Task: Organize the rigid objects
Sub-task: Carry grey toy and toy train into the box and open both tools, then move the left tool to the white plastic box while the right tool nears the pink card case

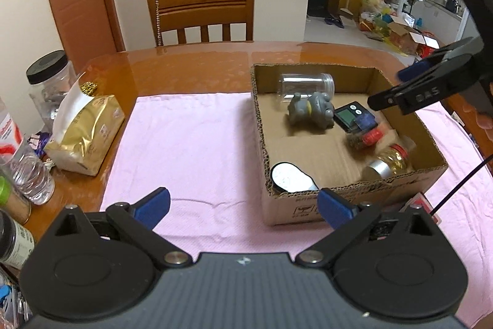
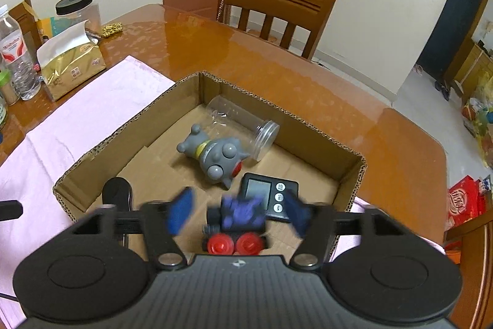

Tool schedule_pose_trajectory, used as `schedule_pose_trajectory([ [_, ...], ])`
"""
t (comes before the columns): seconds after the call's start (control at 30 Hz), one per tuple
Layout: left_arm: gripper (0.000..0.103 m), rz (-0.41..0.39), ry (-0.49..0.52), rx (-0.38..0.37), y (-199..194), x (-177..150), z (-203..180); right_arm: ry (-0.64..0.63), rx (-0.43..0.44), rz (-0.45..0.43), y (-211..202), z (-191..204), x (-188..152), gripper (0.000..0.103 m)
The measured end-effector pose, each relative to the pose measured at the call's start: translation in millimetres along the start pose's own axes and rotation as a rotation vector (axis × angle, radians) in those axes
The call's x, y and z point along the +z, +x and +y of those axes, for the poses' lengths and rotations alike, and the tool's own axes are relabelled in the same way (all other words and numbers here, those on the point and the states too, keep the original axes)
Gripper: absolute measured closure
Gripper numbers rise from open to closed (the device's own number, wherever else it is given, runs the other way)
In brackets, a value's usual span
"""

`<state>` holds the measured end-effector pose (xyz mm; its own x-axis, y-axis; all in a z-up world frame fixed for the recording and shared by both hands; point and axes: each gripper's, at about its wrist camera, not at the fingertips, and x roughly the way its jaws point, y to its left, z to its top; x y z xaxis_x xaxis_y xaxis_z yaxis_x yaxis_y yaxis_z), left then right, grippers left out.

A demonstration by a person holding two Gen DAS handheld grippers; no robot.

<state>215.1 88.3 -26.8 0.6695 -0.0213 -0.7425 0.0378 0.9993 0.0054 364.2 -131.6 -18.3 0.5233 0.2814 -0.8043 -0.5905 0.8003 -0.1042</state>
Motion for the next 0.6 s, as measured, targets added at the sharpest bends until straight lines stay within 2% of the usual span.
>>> schedule_pose_trajectory([
  [0.03, 0.002, -0.001, -0.002, 0.000, -1, 0, 1, 0.002, -0.007, -0.018, -4, 1, -1, 0.001],
  [0.07, 0.002, -0.001, -0.004, -0.001, -2, -1, 2, 0.005, -0.012, -0.033, -8, 3, -1, 0.000],
  [0.33, 0.002, -0.001, 0.010, -0.022, -4, -6, -1, 0.057, -0.068, -0.028, -32, 8, -16, 0.000],
  [0.6, 0.002, 0.018, 0.035, -0.052, -4, -15, -6, 0.161, -0.121, -0.001, -49, 15, -56, 0.000],
])
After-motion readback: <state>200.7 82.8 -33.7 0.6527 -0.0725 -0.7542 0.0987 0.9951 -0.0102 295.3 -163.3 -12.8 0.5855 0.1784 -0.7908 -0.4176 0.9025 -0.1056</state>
